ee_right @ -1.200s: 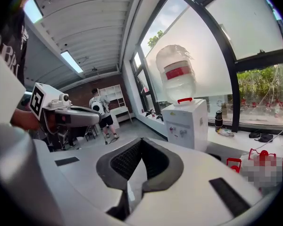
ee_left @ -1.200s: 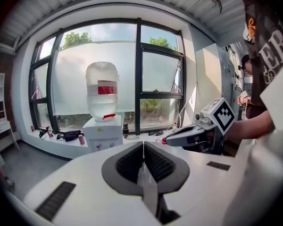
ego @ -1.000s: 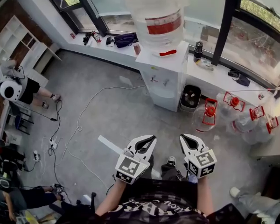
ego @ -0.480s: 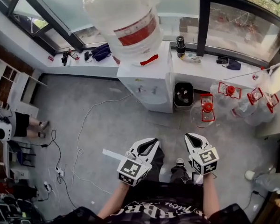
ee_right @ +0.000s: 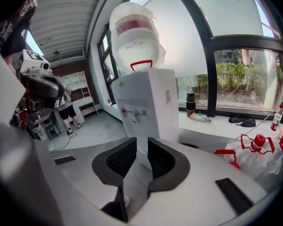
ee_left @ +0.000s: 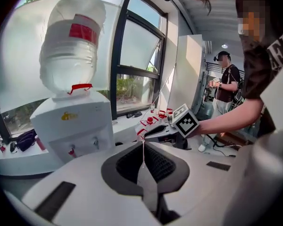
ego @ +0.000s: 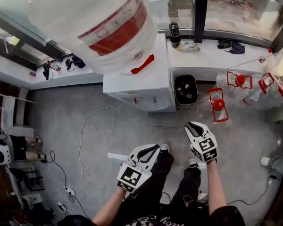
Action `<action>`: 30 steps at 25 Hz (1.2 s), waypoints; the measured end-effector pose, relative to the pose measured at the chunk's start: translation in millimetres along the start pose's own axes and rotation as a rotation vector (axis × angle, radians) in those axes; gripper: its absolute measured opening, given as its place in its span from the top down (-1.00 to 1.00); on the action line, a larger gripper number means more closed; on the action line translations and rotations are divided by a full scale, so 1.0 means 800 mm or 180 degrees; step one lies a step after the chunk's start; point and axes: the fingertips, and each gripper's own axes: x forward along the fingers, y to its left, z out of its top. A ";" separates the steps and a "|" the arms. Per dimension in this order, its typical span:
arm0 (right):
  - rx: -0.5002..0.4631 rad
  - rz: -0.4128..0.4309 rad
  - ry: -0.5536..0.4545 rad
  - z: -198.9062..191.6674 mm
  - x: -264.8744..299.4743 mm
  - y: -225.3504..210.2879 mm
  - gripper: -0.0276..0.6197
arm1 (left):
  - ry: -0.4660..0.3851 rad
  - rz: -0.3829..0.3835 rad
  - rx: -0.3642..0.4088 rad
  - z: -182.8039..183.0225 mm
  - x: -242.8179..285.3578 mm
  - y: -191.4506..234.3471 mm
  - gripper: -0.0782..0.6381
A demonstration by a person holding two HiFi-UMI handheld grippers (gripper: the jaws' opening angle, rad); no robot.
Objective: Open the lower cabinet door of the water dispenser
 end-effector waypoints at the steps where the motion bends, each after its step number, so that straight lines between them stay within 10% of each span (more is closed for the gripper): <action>1: -0.0026 -0.0018 0.0065 -0.014 0.023 -0.009 0.64 | 0.0026 -0.0049 -0.0011 -0.011 0.010 0.010 0.73; 14: -0.0409 0.0062 0.0555 -0.168 0.257 -0.099 0.35 | 0.0105 -0.0476 0.0107 -0.111 0.189 0.088 0.73; 30: -0.0573 0.0092 0.0768 -0.241 0.415 -0.139 0.15 | 0.0416 -0.0371 0.0081 -0.215 0.262 0.164 0.73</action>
